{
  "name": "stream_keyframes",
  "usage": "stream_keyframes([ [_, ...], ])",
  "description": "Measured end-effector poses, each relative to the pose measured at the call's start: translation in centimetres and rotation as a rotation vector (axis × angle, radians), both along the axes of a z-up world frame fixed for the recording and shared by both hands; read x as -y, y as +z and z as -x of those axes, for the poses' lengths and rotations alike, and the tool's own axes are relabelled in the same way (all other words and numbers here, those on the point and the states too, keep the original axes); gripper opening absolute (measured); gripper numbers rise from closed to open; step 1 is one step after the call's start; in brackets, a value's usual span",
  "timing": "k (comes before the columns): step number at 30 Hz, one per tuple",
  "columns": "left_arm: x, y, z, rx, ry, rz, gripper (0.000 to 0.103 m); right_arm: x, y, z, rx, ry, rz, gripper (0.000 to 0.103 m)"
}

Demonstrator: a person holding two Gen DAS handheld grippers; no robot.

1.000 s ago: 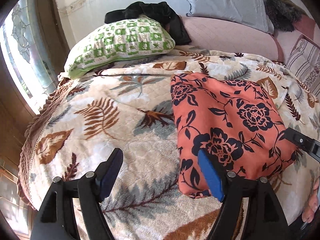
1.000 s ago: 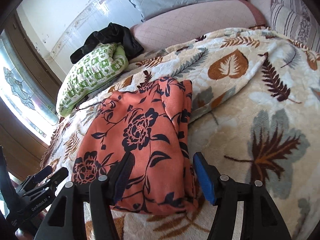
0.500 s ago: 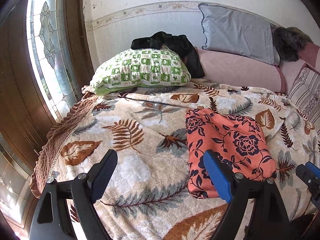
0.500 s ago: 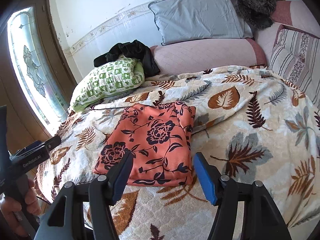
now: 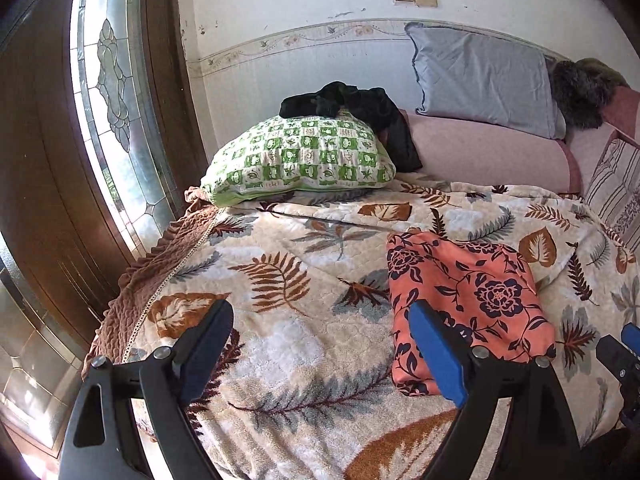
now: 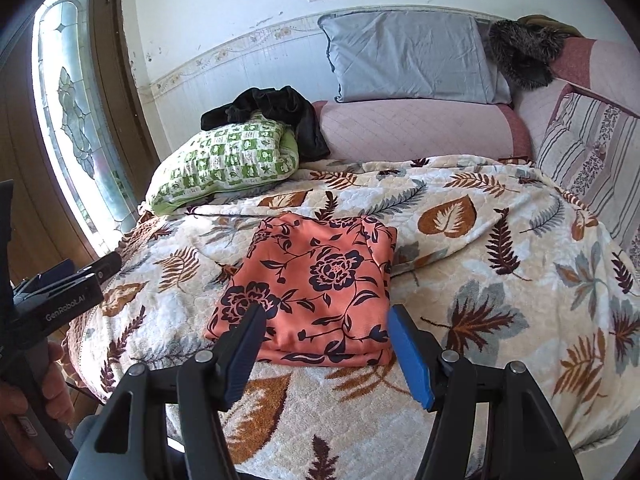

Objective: Fold small clothes

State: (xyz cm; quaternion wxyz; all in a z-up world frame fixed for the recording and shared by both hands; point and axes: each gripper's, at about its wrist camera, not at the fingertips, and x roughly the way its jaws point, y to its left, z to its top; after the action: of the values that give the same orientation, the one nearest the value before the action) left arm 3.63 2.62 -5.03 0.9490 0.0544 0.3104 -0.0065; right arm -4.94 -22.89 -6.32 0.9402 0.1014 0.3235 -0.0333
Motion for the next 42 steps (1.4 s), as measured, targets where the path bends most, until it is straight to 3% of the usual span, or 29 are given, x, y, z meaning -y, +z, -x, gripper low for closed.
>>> stream_keyframes([
  [3, -0.1, -0.1, 0.2, 0.016, 0.008, -0.014, 0.098, -0.3, -0.1, 0.0, -0.006, 0.001, 0.006, 0.067],
  [17, 0.0, -0.4, 0.5, 0.024, -0.028, -0.012, 0.098, -1.3, -0.5, 0.0, -0.025, 0.001, 0.03, 0.067],
  [42, -1.4, -0.8, 0.4, 0.013, -0.006, 0.013, 0.098, -1.5, -0.9, 0.1, -0.049, -0.011, 0.04, 0.067],
])
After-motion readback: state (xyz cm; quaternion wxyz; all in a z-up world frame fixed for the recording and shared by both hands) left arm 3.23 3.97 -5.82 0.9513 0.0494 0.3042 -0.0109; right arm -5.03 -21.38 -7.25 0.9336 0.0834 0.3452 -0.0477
